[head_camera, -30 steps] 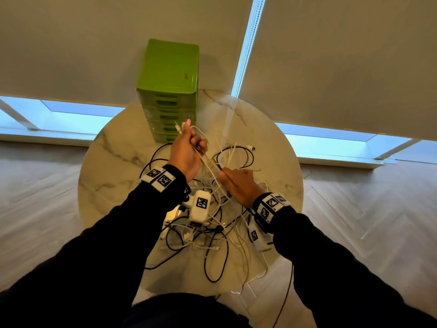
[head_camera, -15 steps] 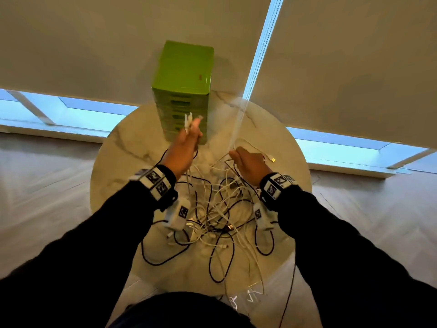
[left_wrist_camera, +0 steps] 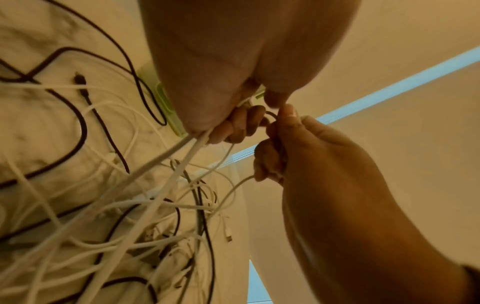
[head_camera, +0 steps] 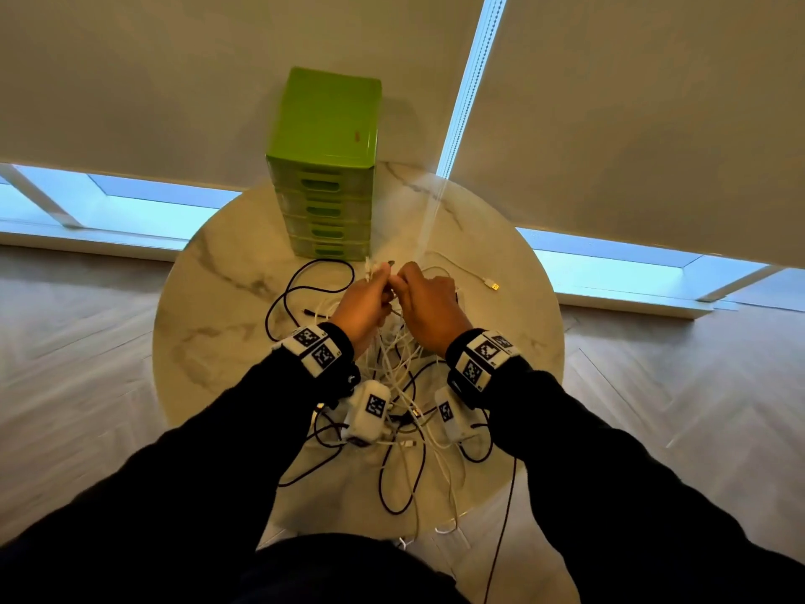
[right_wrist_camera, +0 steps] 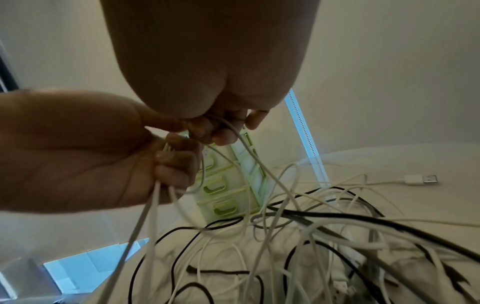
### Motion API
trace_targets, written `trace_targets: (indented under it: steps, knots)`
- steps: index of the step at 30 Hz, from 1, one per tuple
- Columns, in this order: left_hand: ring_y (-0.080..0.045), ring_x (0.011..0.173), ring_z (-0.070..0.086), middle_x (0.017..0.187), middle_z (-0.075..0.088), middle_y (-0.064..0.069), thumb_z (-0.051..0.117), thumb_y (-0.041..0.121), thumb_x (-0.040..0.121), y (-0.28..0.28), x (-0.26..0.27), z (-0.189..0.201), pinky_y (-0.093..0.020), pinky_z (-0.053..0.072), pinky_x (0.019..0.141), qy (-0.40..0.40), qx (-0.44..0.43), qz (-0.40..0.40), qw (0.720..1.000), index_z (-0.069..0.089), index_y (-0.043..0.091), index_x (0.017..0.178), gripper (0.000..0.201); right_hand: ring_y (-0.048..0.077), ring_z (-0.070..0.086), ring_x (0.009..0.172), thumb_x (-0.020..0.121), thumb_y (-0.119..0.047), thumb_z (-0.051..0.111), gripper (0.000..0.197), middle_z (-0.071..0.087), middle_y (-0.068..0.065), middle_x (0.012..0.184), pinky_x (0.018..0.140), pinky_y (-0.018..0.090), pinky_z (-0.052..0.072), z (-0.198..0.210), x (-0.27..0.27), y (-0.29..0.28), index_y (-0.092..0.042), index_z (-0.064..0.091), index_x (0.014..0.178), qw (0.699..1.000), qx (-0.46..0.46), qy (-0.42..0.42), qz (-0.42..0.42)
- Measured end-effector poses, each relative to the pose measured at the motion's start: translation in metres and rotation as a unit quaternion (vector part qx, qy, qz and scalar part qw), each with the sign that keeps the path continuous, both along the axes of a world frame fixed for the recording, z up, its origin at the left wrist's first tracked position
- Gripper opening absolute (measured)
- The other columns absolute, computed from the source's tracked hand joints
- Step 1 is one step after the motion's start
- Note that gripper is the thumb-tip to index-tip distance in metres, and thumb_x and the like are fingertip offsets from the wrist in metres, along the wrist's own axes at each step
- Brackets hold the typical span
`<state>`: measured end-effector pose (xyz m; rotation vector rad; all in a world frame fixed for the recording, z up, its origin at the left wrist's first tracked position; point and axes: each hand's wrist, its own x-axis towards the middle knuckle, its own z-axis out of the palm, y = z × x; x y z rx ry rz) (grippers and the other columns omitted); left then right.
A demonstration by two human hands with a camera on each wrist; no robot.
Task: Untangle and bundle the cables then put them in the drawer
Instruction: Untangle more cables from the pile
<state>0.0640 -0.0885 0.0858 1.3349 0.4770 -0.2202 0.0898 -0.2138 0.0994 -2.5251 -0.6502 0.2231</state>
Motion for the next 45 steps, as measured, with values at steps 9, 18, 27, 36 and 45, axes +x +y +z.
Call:
trace_targets:
  steps: [9, 18, 27, 36, 45]
  knots:
    - [-0.006, 0.048, 0.038, 0.058, 0.036, 0.010, 0.033, 0.028, 0.110, 0.023, 0.020, 0.028, -0.022, 0.030, 0.054, -0.044, -0.167, 0.205, 0.963, 0.050, 0.033, 0.110, 0.018, 0.019, 0.053, 0.069, 0.105, -0.052, 0.029, 0.030, 0.055, -0.003, 0.074, 0.074, 0.043, 0.046, -0.053, -0.008, -0.032, -0.033, 0.044, 0.087, 0.985, 0.060, 0.160, 0.040]
    - [-0.015, 0.063, 0.014, 0.067, 0.020, 0.005, 0.036, 0.040, 0.107, 0.076, 0.023, 0.042, -0.029, 0.015, 0.056, -0.149, -0.062, 0.222, 0.962, 0.029, -0.008, 0.146, 0.062, 0.021, 0.050, 0.072, 0.109, -0.040, 0.030, 0.038, 0.052, -0.003, 0.073, 0.077, 0.034, 0.039, -0.056, 0.014, -0.064, -0.022, 0.049, 0.081, 0.977, -0.060, 0.204, 0.021]
    - [-0.046, 0.136, 0.036, 0.147, 0.037, -0.033, 0.029, 0.042, 0.108, 0.042, -0.010, 0.019, -0.056, 0.030, 0.114, -0.135, 0.222, -0.046, 0.965, 0.038, 0.018, 0.152, 0.051, 0.032, 0.056, 0.078, 0.107, -0.040, 0.037, 0.038, 0.059, 0.010, 0.079, 0.074, 0.039, 0.042, -0.022, 0.036, -0.021, -0.011, 0.052, 0.087, 0.996, 0.053, 0.063, -0.037]
    - [-0.025, 0.117, 0.062, 0.123, 0.067, -0.013, 0.045, 0.069, 0.088, 0.015, -0.002, -0.014, -0.051, 0.044, 0.109, -0.054, 0.107, -0.020, 0.993, 0.053, 0.021, 0.139, 0.071, 0.015, 0.063, 0.098, 0.108, -0.039, 0.037, 0.020, 0.066, -0.006, 0.106, 0.086, 0.031, 0.049, -0.013, -0.001, 0.001, -0.029, 0.054, 0.111, 0.980, 0.102, 0.144, 0.093]
    - [-0.021, 0.086, 0.050, 0.096, 0.053, 0.002, 0.039, 0.044, 0.105, 0.039, 0.006, 0.007, -0.035, 0.040, 0.087, -0.108, 0.192, 0.081, 0.972, 0.046, 0.018, 0.143, 0.047, 0.031, 0.057, 0.078, 0.108, -0.042, 0.031, 0.027, 0.059, 0.007, 0.084, 0.079, 0.045, 0.048, -0.035, -0.002, -0.050, -0.025, 0.046, 0.093, 0.986, -0.050, 0.130, 0.094]
